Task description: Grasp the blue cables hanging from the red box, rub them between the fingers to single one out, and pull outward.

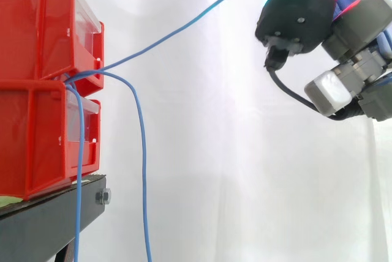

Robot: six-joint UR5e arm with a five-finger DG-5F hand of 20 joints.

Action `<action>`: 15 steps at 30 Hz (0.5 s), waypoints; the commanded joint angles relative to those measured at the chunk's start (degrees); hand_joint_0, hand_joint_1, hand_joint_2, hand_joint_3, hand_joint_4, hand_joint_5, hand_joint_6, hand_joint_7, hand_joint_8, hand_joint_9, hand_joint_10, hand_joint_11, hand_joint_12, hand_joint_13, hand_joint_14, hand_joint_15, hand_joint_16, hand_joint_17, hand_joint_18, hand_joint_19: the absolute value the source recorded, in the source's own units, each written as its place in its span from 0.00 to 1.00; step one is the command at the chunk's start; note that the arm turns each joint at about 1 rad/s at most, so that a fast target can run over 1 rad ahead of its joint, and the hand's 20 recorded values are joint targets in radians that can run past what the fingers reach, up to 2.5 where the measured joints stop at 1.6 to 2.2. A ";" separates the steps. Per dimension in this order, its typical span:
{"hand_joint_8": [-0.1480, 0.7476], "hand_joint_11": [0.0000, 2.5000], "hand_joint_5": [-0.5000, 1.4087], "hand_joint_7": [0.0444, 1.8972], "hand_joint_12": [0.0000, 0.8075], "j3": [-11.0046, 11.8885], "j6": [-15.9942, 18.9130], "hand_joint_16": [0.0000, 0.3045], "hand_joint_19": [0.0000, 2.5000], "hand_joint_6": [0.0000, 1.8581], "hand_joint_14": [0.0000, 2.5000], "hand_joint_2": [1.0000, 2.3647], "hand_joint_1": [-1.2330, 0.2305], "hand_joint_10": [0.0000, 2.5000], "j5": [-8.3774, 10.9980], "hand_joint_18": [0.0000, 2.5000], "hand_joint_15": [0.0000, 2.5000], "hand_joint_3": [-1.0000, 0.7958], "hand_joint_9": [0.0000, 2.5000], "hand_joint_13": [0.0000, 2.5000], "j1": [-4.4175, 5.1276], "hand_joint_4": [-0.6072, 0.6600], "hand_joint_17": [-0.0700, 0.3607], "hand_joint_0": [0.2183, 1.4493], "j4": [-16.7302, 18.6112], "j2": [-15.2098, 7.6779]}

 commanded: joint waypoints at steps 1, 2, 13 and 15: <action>0.64 0.36 0.21 0.56 0.57 -0.09 -0.17 0.20 0.24 0.39 0.01 0.00 0.57 0.01 0.07 0.44 0.20 0.28 0.47 0.35 -0.15 0.68 0.49 0.27 0.00 -0.01; 0.64 0.36 0.21 0.59 0.57 0.00 -0.43 0.20 0.24 0.37 0.01 0.00 0.57 0.01 0.15 0.44 0.20 0.30 0.47 0.36 -0.23 0.67 0.48 0.28 0.00 -0.01; 0.68 0.37 0.20 0.59 0.62 0.09 -3.77 0.23 0.22 0.39 0.01 0.01 0.43 0.01 1.21 0.48 0.20 0.40 0.47 0.37 -0.94 0.68 0.52 0.29 -0.53 -0.01; 0.69 0.37 0.19 0.55 0.63 0.44 -3.86 0.24 0.21 0.43 0.01 0.01 0.41 0.01 1.30 0.48 0.19 0.42 0.47 0.37 -0.94 0.69 0.54 0.29 -0.53 -0.01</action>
